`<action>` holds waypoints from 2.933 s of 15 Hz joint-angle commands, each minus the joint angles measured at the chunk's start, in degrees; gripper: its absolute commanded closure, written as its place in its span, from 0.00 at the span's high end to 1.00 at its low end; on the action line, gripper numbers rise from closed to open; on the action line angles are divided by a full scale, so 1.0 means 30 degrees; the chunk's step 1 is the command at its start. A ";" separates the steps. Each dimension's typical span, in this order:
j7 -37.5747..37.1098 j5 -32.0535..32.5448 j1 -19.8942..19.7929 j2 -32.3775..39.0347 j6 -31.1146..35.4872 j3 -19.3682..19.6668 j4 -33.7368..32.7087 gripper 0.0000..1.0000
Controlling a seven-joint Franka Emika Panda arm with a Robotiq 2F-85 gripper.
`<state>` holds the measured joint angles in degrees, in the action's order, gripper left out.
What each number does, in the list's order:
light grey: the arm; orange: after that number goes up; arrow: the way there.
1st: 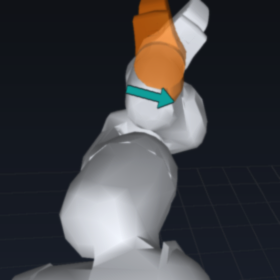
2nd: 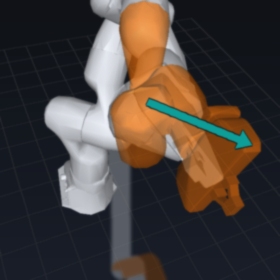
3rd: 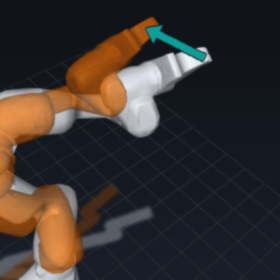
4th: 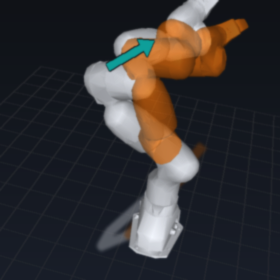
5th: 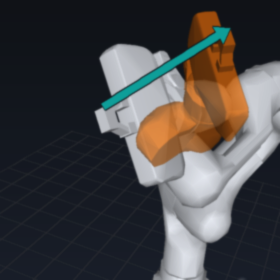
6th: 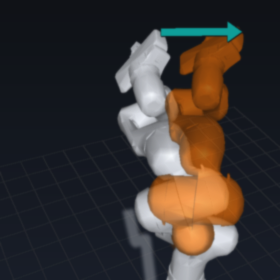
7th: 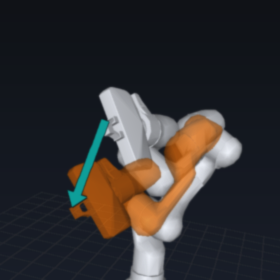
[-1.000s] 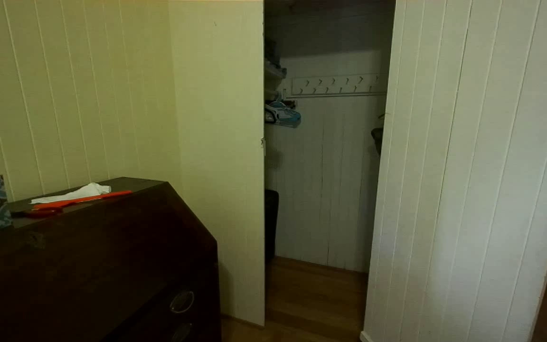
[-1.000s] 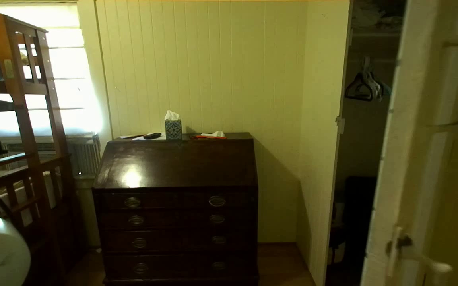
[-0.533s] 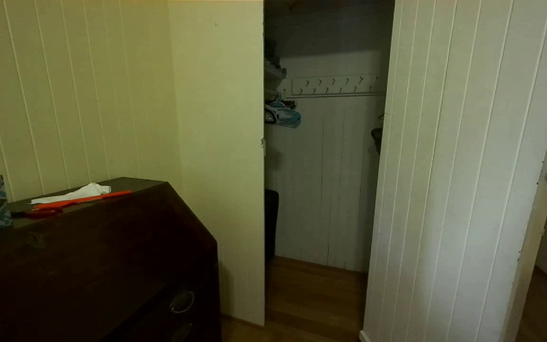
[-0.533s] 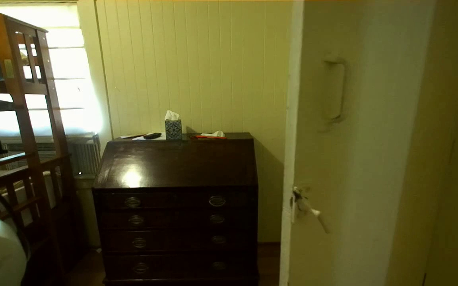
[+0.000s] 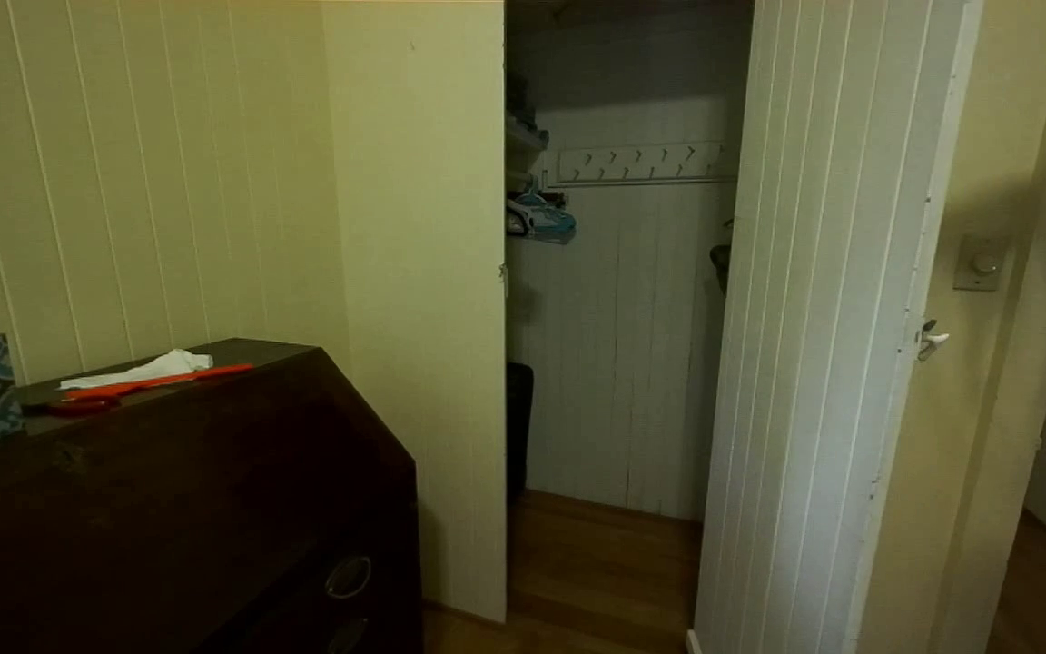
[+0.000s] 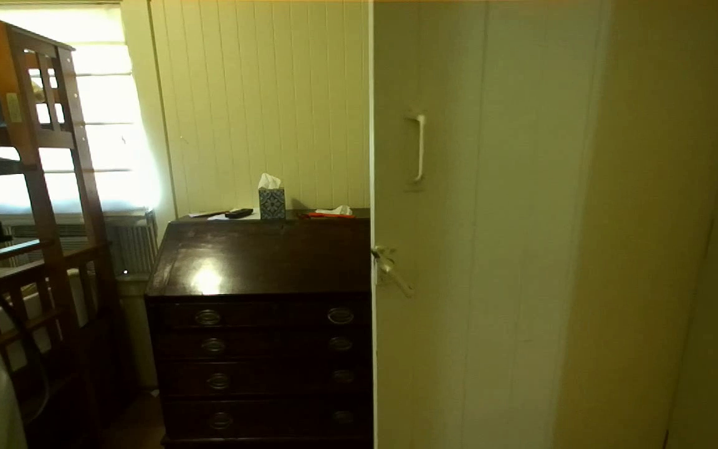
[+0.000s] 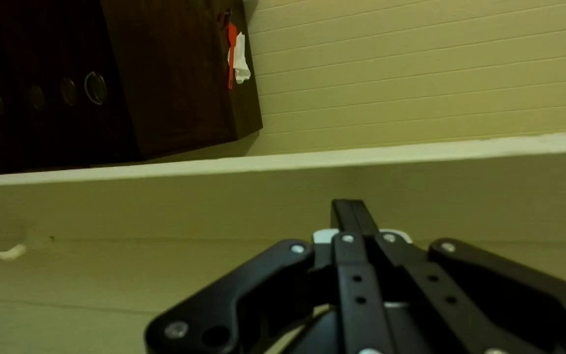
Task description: Close the door
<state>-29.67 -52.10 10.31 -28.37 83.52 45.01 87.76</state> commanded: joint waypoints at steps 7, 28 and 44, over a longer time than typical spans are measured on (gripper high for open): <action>0.0862 -0.1217 -0.3411 -0.0479 -0.1086 -0.2171 0.2049 0.01; 1.0483 -0.0379 -0.5489 0.2629 -0.2819 -0.9935 0.1451 0.01; 2.0392 0.2093 -0.4481 0.4057 0.3036 -1.2225 0.0237 0.00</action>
<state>25.65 -47.99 -3.46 -17.21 89.83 7.64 91.19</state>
